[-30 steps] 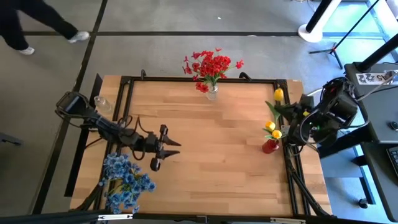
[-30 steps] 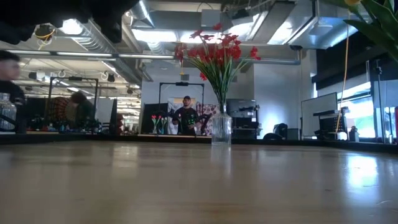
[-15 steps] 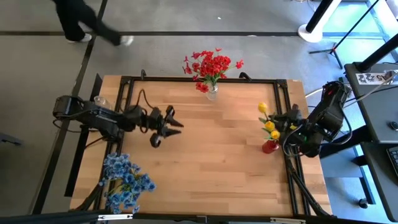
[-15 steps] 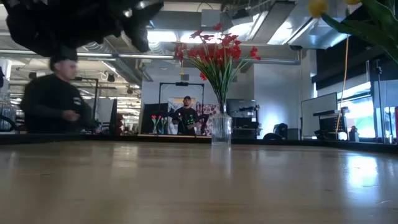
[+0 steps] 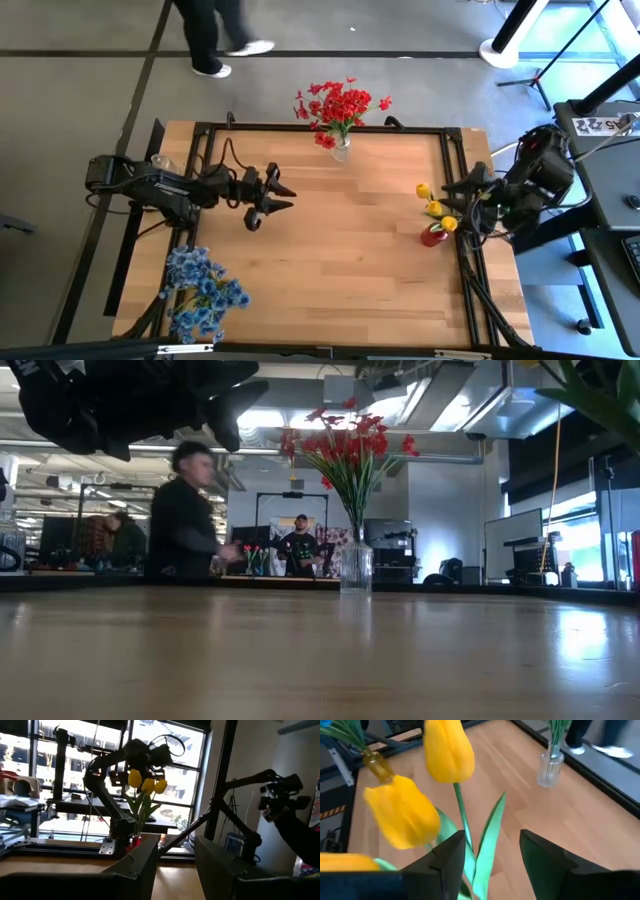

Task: Sort flowers into vase by color
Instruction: Return to Home Position

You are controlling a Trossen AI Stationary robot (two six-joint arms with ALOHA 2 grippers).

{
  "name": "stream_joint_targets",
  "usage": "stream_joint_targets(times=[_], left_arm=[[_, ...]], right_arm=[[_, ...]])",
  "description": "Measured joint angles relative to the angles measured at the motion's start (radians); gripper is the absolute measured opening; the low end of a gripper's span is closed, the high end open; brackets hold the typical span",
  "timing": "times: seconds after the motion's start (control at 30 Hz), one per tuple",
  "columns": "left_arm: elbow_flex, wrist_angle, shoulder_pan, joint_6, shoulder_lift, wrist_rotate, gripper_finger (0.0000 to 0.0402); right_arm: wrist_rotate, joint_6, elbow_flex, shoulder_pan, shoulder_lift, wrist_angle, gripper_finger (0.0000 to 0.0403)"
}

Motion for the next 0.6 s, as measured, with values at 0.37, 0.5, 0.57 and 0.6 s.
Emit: stream_joint_targets(times=[0.37, 0.5, 0.57, 0.6], left_arm=[[0.000, 0.000, 0.011, 0.000, 0.000, 0.003, 0.0125], [0.000, 0.000, 0.014, 0.015, 0.000, 0.003, 0.0125], [0.000, 0.004, 0.014, 0.019, 0.001, 0.003, 0.0125], [0.000, 0.007, 0.014, 0.019, 0.001, 0.003, 0.0125]], right_arm=[[0.112, -0.048, 0.151, 0.000, -0.030, -0.145, 0.0190], [0.292, -0.114, 0.159, 0.000, -0.077, -0.097, 0.0190], [0.354, -0.228, 0.159, 0.000, -0.076, 0.026, 0.0190], [0.371, -0.307, 0.159, 0.000, -0.068, 0.104, 0.0190]])
